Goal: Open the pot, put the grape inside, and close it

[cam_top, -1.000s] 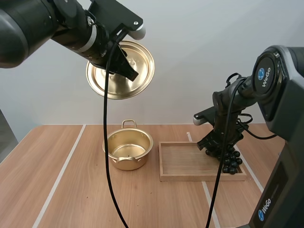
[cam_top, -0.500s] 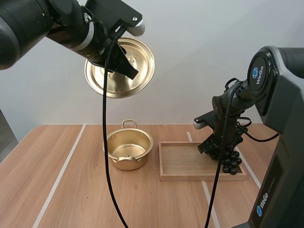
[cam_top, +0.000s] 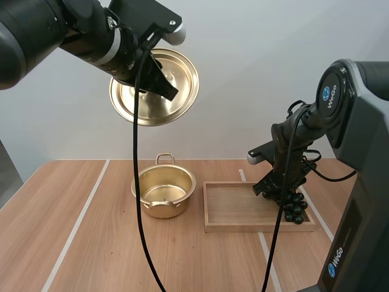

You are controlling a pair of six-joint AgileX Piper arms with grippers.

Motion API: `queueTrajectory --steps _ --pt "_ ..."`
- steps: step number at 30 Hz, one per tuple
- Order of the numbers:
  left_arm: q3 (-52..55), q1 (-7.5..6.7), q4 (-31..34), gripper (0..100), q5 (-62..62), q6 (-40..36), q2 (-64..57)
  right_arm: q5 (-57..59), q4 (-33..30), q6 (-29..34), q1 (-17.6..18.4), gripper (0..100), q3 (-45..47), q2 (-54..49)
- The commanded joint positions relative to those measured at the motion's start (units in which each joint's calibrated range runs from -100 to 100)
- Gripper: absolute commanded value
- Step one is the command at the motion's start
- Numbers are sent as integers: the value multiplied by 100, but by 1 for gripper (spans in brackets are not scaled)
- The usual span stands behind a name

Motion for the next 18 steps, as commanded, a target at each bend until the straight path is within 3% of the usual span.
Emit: queueTrajectory --steps 1,18 --pt "-49 -20 -123 0 -71 -82 -88 -252 13 63 -16 0 -27 -14" --pt "-1429 -20 -100 0 -142 -485 -789 -477 280 171 -16 0 -288 -1122"
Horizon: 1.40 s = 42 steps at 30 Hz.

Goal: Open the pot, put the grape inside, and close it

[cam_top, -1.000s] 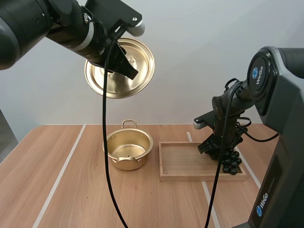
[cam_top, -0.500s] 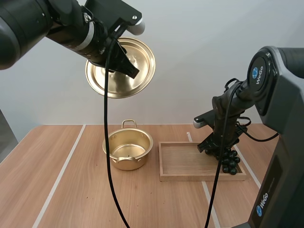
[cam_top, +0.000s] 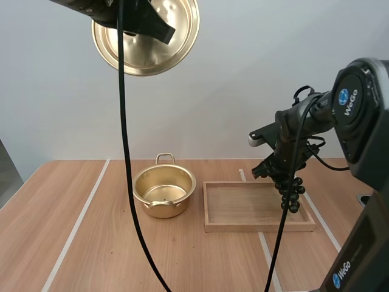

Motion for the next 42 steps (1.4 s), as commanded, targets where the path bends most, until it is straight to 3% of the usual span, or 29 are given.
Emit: queueTrajectory --steps 1,7,13,17,22,33,37,42 --pt "-267 -20 -49 0 -152 -185 -168 -93 258 56 -16 0 -293 -467" --pt "-550 -20 309 0 -188 -468 -315 149 882 -276 -16 0 -828 -916" --pt "-648 -20 413 0 -576 -662 -564 860 2562 -1298 -16 0 -1372 -1006" --pt "-688 -20 507 0 -1196 -662 -763 1267 3332 -1792 2 0 -1638 -1010" --pt "-1054 -20 555 0 -1308 -662 -803 1328 3425 -1815 231 0 -1746 -1034" --pt "-2387 198 543 0 -1435 -710 -792 1088 3587 -1770 1092 0 -1843 -1061" --pt "-2629 278 530 0 -1308 -884 -792 1180 3683 -1743 1391 0 -2233 -1061" --pt "-2670 277 523 0 -912 -891 -792 1540 3813 -1764 1627 0 -2593 -1061"
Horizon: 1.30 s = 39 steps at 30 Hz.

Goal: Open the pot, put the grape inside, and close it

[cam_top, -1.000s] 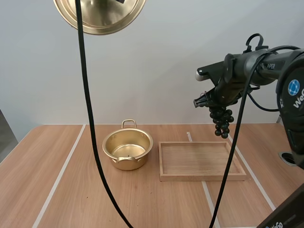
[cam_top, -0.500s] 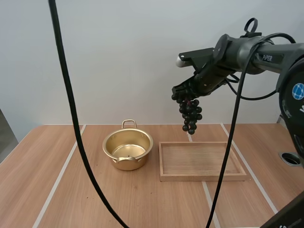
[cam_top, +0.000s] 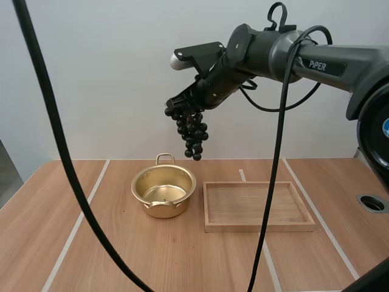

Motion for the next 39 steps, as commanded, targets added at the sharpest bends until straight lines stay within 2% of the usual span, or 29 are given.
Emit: queueTrajectory --steps 1,15,39 --pt "-53 10 -30 0 269 -76 -22 83 92 -18 99 0 -126 -95" --pt "-53 10 -69 0 832 -76 -34 148 92 -117 525 0 -112 582" --pt "-53 10 7 0 1191 -119 -34 207 340 -428 526 0 -97 1513"
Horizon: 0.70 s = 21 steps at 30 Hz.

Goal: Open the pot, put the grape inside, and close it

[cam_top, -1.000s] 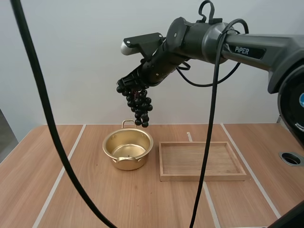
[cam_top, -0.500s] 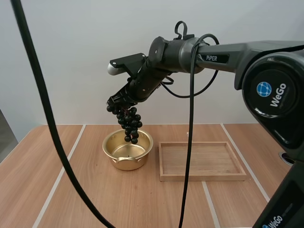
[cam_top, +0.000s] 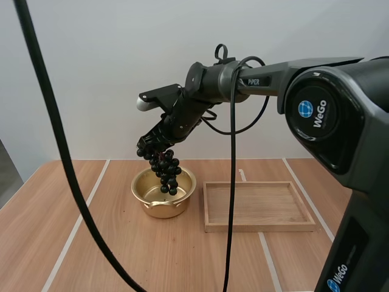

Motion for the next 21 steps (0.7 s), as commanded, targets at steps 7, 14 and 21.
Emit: queueTrajectory --steps 7,14,21 --pt "-53 10 44 0 -129 -116 -34 58 107 -81 3 0 -45 378" --pt "-53 10 80 0 -129 -116 -34 535 93 -154 3 0 -45 461" --pt "-53 10 103 0 -61 -116 -34 990 21 -154 3 0 -45 472"
